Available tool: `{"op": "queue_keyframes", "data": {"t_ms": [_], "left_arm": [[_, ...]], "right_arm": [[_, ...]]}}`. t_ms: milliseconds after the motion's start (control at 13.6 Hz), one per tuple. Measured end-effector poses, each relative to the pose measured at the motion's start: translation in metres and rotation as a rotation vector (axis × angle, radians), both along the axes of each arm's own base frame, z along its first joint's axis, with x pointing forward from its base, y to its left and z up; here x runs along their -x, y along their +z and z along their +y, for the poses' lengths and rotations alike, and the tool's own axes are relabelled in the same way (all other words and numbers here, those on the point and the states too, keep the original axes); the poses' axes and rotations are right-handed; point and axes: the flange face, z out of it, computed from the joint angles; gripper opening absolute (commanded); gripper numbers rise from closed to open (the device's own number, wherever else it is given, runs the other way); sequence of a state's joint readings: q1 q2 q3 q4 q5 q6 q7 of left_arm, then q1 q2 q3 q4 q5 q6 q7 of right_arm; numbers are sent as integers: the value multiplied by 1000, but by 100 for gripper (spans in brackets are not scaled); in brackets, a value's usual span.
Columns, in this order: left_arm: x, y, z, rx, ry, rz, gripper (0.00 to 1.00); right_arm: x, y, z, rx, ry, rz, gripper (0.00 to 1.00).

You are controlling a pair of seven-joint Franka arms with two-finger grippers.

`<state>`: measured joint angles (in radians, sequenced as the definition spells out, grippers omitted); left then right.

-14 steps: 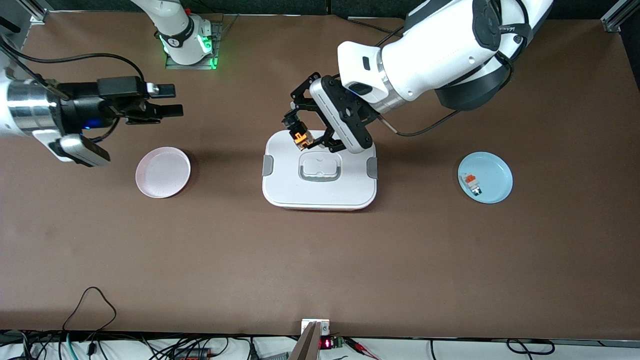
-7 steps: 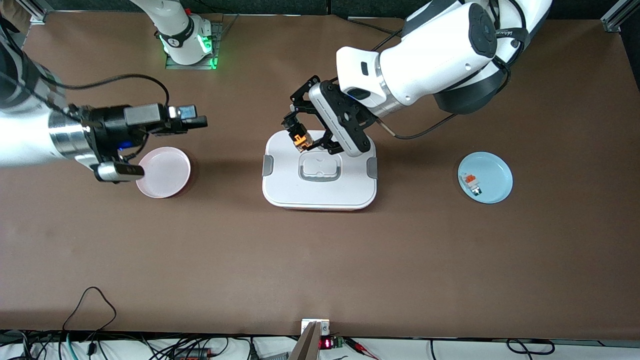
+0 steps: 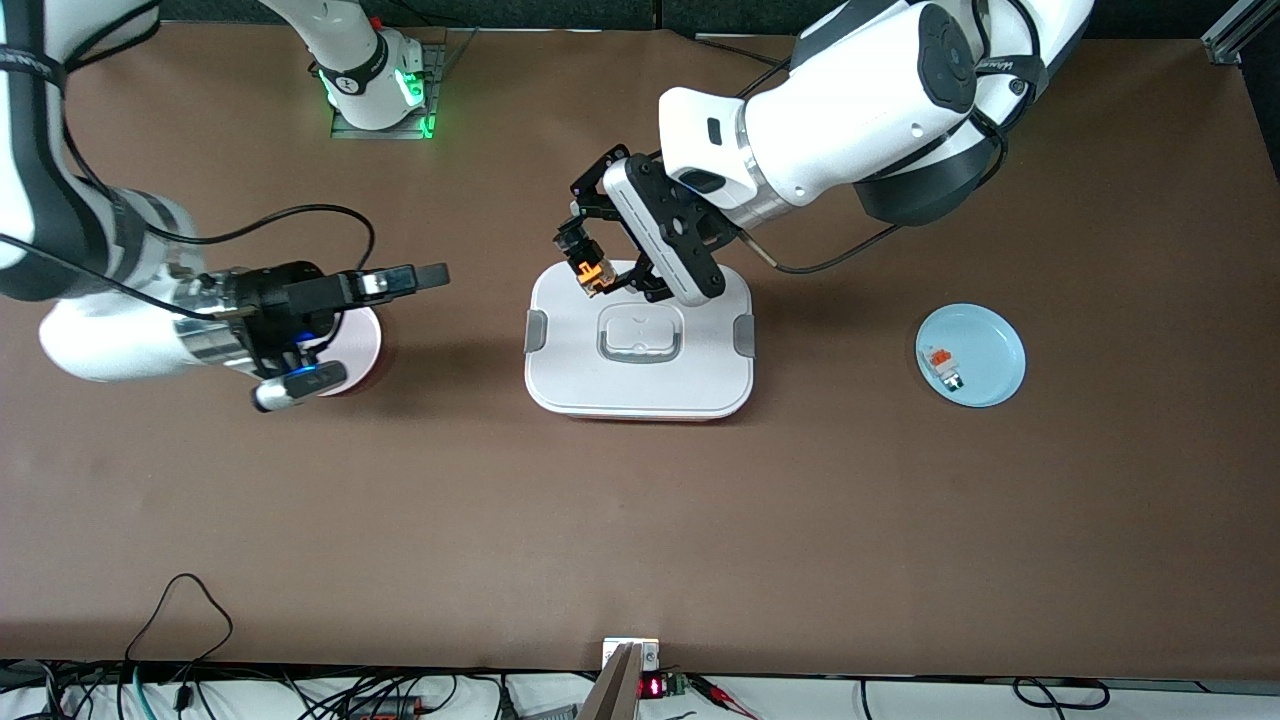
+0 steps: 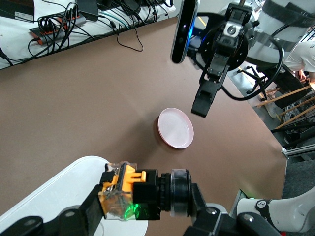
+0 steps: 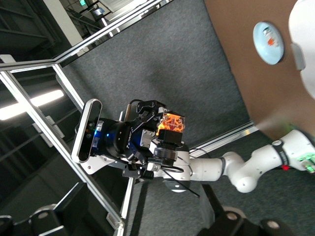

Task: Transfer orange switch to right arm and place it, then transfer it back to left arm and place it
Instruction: 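Hold the switch above the box while the right gripper reaches toward it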

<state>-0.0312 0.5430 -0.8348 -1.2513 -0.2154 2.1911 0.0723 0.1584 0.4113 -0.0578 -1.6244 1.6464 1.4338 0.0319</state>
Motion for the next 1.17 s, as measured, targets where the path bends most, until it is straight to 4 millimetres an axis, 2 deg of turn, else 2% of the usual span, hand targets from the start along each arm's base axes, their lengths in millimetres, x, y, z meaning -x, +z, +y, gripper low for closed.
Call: {"op": "queue_keyframes", "data": {"t_ms": [294,734,1174], "left_arm": [[5,-1,-7,1,-2,13,14],[4,-1,-7,3,26,36,14],[2,-2,-5,3,101,108,15]], "right_arm": [[5,-11,28,-42,18,34,100],[-2,-26,37,-121,-18,85,100],[5,-59,74,-162,-4,158,100]]}}
